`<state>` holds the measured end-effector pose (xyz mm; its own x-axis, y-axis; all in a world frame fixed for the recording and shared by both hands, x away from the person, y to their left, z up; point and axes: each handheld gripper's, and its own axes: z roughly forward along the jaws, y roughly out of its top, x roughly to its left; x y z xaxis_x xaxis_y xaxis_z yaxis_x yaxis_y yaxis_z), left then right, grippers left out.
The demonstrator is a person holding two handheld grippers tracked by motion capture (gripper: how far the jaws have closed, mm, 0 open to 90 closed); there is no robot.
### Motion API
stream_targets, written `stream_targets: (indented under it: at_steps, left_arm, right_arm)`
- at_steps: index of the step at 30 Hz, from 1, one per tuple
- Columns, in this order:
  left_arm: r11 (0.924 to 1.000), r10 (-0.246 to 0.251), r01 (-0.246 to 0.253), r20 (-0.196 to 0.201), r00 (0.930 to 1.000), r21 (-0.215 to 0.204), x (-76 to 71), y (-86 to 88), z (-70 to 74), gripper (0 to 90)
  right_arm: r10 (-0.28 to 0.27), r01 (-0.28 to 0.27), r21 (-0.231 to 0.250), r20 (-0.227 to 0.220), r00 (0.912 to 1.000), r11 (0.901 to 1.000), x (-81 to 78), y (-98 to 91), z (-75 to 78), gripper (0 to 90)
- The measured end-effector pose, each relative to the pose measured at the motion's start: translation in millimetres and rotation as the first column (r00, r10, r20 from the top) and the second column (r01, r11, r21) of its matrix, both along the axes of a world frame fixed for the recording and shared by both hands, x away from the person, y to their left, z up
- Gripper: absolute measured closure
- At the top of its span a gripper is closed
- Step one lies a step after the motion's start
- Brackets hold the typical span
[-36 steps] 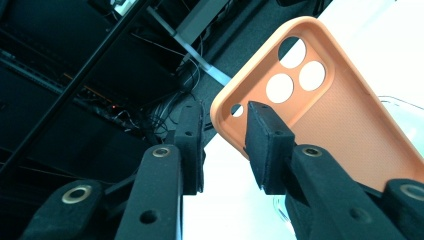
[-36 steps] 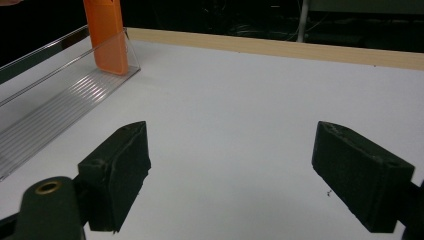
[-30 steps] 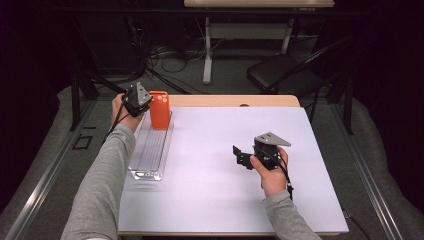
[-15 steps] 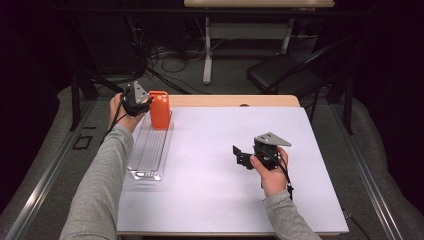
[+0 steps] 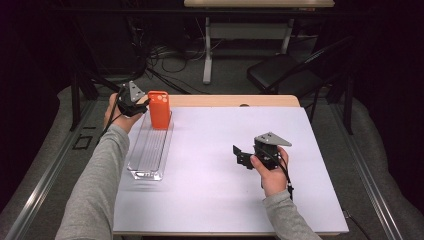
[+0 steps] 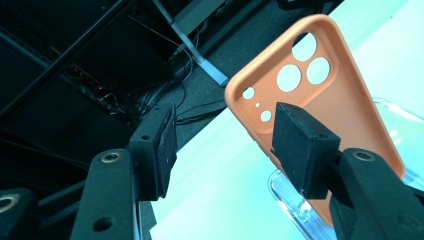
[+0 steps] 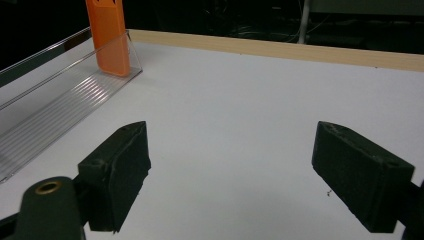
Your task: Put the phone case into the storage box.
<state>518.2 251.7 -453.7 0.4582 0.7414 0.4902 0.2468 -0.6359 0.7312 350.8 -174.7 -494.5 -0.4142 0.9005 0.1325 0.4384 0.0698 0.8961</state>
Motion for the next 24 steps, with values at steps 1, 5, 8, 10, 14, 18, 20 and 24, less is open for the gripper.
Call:
stream_targets:
  at_steps: [1, 5, 8, 10, 14, 18, 20, 24]
  left_arm:
    - [0.9999, 0.007, -0.007, -0.004, 1.0000, -0.008, -0.6, 0.6, 1.1, 43.4]
    - [0.9968, 0.024, -0.028, -0.052, 0.9983, -0.075, -1.9, 3.2, 3.4, 41.5]
    - [0.9936, 0.054, -0.063, -0.098, 0.9937, -0.093, -2.5, 4.9, 3.5, 39.3]
    - [0.9905, 0.059, -0.074, -0.128, 0.9901, -0.116, -2.7, 6.4, 3.6, 37.8]
    - [0.9838, 0.066, -0.088, -0.145, 0.9872, -0.156, -4.8, 8.7, 7.2, 35.8]
    - [0.9685, 0.056, -0.095, -0.172, 0.9836, -0.230, -7.7, 10.8, 12.2, 34.3]
    - [0.9582, 0.042, -0.092, -0.185, 0.9819, -0.271, -9.0, 11.4, 14.3, 33.0]
    - [0.9353, 0.031, -0.102, -0.208, 0.9776, -0.339, -11.7, 12.5, 18.6, 29.0]
  right_arm:
    - [0.000, 0.000, -0.001, 0.001, 1.0000, 1.0000, 0.0, 0.0, 0.0, 15.0]
    - [0.000, 0.000, -0.001, 0.001, 1.0000, 1.0000, 0.0, 0.1, 0.1, 14.9]
    - [0.001, -0.001, -0.003, 0.003, 1.0000, 1.0000, -0.1, 0.1, 0.1, 15.0]
    - [0.003, -0.003, -0.005, 0.004, 1.0000, 1.0000, -0.2, 0.4, 0.1, 15.0]
    - [0.001, -0.001, -0.003, 0.005, 1.0000, 1.0000, 0.1, 0.5, -0.1, 15.0]
    - [0.001, -0.001, -0.002, 0.008, 1.0000, 1.0000, 0.0, 1.0, -0.1, 15.0]
    - [0.001, -0.001, -0.002, 0.008, 1.0000, 1.0000, -0.3, 0.9, 0.3, 15.0]
    - [0.002, -0.002, -0.003, 0.009, 1.0000, 1.0000, -0.6, 0.6, 0.8, 15.0]
